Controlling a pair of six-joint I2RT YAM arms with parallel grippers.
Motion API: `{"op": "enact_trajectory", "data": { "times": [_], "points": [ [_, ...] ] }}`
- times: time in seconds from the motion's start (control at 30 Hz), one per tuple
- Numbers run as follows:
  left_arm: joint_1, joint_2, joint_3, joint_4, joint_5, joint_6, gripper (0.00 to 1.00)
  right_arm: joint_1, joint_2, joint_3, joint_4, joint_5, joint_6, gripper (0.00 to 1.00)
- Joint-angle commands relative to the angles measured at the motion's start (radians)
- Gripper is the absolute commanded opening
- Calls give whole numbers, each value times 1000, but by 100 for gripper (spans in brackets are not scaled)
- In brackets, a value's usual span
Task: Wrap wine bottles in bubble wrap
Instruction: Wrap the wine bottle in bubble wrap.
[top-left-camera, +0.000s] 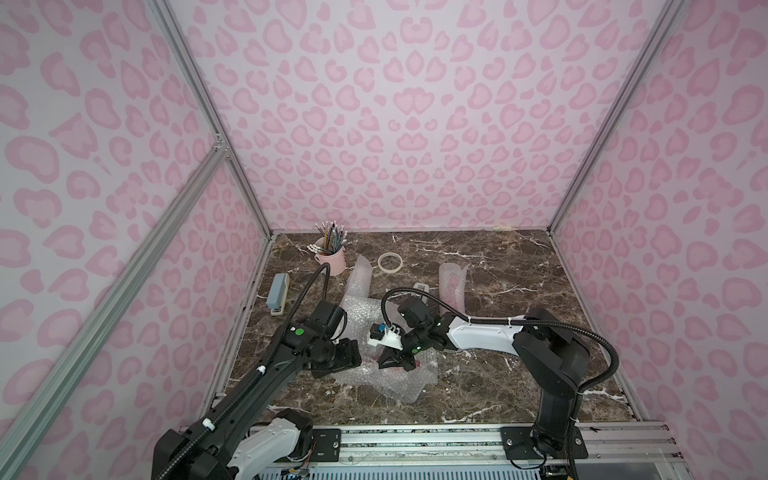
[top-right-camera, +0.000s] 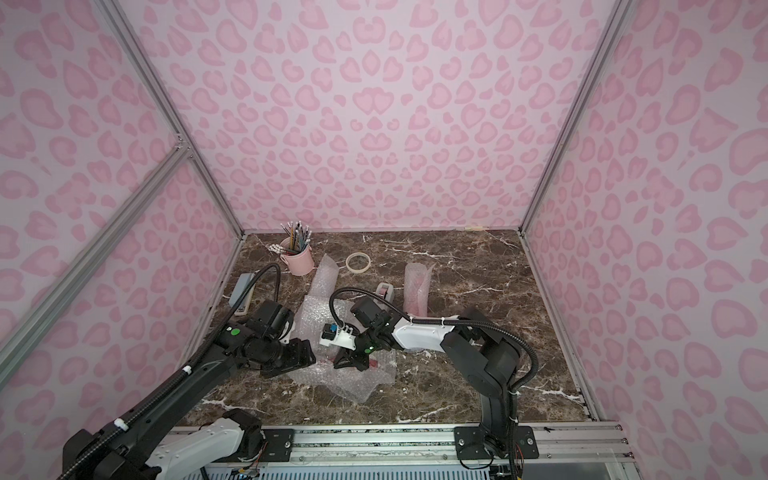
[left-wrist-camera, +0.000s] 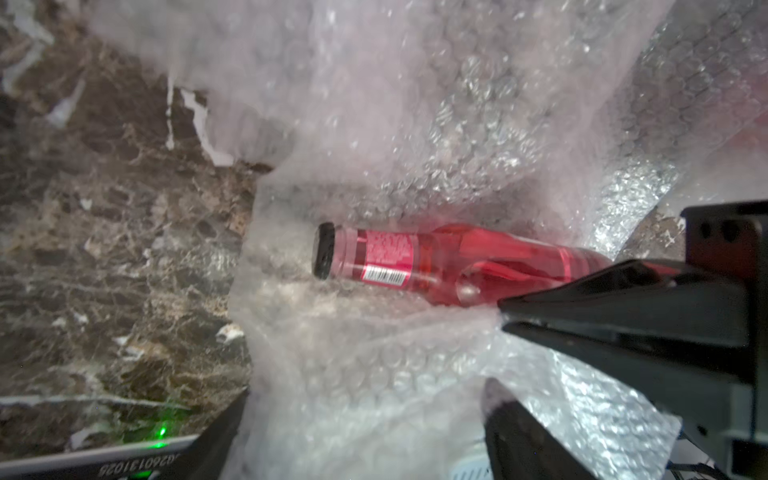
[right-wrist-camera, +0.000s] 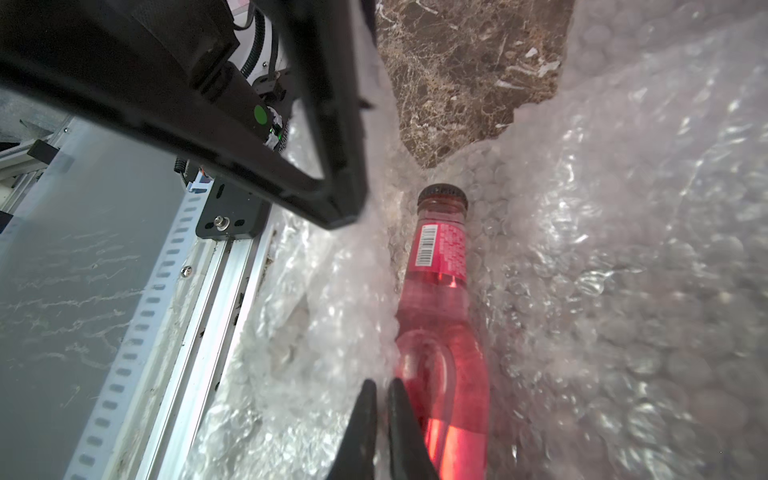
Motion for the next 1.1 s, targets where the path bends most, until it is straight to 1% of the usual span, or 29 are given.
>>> {"op": "enact_trajectory", "data": {
  "times": [0.0, 0.03, 0.1, 0.2, 0.23, 0.27, 0.3, 0.37, 0.47, 0.6, 0.67, 0.77, 0.83, 0.93, 0.97, 1.07],
  "points": [
    [2, 59, 26, 67, -77, 59, 70, 0, 7, 2, -7, 30, 10, 15],
    [3, 82, 36, 66, -90, 69, 66, 0, 7, 4, -8, 31, 9, 16],
    [5, 103, 53, 73, -84, 84, 53, -1, 5, 9, -15, 42, 7, 20],
    [9, 130, 74, 71, -86, 98, 28, 0, -2, 15, -24, 57, 6, 27],
    [12, 142, 80, 69, -87, 104, 24, -2, -7, 14, -24, 62, 8, 32],
    [15, 154, 82, 72, -82, 108, 23, -1, -16, 14, -20, 69, 12, 37],
    [17, 166, 81, 77, -74, 111, 21, -1, -24, 11, -18, 75, 14, 40],
    [21, 197, 82, 92, -54, 118, 13, -1, -59, -3, -12, 104, 19, 47],
    [34, 238, 90, 109, -44, 129, 12, -2, -132, -40, -7, 167, 26, 55],
    [49, 291, 109, 122, -63, 147, 13, -15, -280, -122, -12, 277, 27, 61],
    [57, 326, 119, 132, -67, 153, 13, -14, -390, -178, -23, 335, 23, 66],
    [60, 371, 122, 146, -88, 158, 14, 0, -582, -276, -19, 355, 10, 70],
    [65, 398, 125, 155, -88, 162, 14, 36, -704, -338, -22, 369, -13, 71],
    [68, 433, 143, 164, -77, 164, 15, 132, -840, -439, 16, 356, -18, 75],
    [68, 444, 152, 165, -73, 165, 15, 170, -862, -467, 37, 353, -9, 80],
    [69, 462, 163, 163, -67, 167, 15, 256, -838, -498, 47, 341, -6, 80]
  ]
}}
